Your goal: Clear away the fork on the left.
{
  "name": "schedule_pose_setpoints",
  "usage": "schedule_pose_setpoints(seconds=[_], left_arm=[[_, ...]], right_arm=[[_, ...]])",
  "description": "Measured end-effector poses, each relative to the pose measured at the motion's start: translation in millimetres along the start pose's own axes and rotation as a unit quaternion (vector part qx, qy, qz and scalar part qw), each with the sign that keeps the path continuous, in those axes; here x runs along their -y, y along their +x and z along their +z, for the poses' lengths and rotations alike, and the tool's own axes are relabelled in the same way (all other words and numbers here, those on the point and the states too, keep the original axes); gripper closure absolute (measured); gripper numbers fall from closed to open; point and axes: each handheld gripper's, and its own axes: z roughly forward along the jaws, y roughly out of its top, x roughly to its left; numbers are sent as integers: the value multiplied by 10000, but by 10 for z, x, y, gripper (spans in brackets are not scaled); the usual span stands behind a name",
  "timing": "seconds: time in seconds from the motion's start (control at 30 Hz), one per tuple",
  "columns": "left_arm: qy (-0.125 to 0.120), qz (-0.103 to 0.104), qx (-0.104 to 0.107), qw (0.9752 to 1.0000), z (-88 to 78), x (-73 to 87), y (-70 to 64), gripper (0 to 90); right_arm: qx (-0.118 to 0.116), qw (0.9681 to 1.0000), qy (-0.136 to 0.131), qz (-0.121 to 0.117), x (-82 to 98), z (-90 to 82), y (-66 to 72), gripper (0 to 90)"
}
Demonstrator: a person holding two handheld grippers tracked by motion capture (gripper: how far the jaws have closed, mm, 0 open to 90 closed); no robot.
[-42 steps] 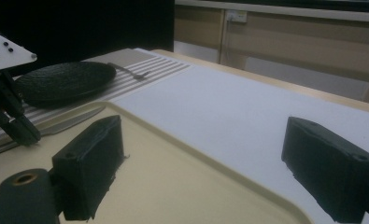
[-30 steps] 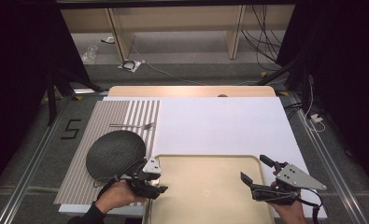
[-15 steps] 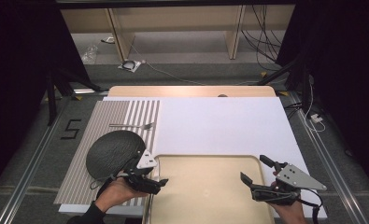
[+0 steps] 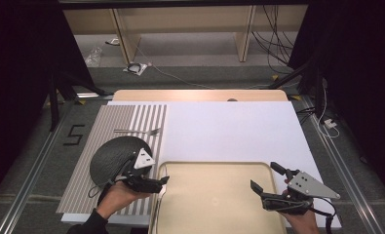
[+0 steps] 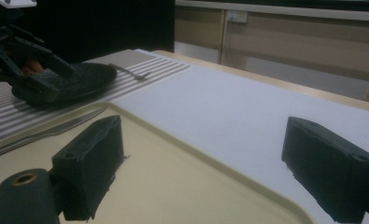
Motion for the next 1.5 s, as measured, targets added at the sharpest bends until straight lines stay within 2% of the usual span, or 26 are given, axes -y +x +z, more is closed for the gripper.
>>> schedule_pose_setpoints(seconds=[0.33, 0.6, 0.93, 1.33, 1.5], left_arm=[[-126, -92, -222, 9996, 16, -59, 158, 215], [-230, -108, -268, 9993, 34, -157, 334, 213], [6, -68, -501, 9987, 130, -260, 628, 219], [382, -33, -885, 9953, 240, -380, 1035, 228], [528, -28, -964, 9939, 299, -429, 1185, 233]], right_arm=[[-8, 10000, -14, 32, 11, 5, -20, 136], [-4, 10000, -17, 41, 9, 9, -27, 136], [1, 10000, -15, 11, 5, 21, -13, 136], [-8, 10000, 19, 16, 6, 29, -11, 136], [-9, 10000, 16, 14, 6, 29, -11, 136]])
